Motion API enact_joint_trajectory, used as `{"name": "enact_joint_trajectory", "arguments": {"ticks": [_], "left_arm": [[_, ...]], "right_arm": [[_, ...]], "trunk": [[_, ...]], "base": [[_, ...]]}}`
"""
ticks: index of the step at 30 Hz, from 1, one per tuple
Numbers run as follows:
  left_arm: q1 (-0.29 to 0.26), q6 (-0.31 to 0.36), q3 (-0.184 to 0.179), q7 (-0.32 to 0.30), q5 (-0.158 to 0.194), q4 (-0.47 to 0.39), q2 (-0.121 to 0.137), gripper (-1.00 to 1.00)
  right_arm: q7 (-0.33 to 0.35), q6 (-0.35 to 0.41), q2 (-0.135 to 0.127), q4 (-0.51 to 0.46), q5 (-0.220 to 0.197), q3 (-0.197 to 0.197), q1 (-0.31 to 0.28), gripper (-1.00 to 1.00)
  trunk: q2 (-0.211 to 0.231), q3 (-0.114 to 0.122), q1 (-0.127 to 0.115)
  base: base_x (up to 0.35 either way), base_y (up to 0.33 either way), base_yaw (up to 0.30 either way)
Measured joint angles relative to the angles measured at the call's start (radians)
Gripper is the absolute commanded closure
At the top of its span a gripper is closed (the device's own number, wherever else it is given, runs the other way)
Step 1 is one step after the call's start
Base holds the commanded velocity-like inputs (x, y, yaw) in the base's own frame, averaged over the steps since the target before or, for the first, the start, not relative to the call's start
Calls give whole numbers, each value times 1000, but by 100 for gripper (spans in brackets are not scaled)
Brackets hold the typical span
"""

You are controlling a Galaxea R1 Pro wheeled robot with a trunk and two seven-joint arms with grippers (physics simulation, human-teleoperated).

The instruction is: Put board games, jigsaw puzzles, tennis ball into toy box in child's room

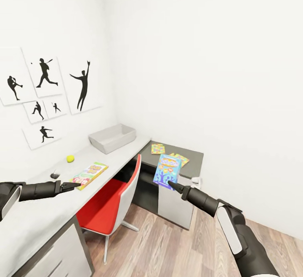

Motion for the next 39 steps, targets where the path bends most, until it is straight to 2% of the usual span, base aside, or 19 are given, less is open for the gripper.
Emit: {"name": "enact_joint_trajectory", "arguments": {"ticks": [9, 23, 32, 39], "left_arm": [[0, -36, 0, -1, 0, 4, 0, -100], [0, -40, 0, -1, 0, 4, 0, -100], [0, -40, 0, -1, 1, 4, -1, -100], [0, -40, 0, -1, 1, 4, -2, -100]], "right_arm": [[-1, 0, 0, -8, 0, 0, 0, 100], [-4, -2, 0, -8, 1, 2, 0, 100], [-4, -1, 3, -8, -1, 4, 0, 100], [-6, -1, 10, -8, 41, 17, 0, 100]], "trunk": [[0, 0, 0], [0, 0, 0], [0, 0, 0], [0, 0, 1]], "base": [[326, 0, 0], [326, -6, 11], [157, -182, 252], [11, -158, 290]]}}
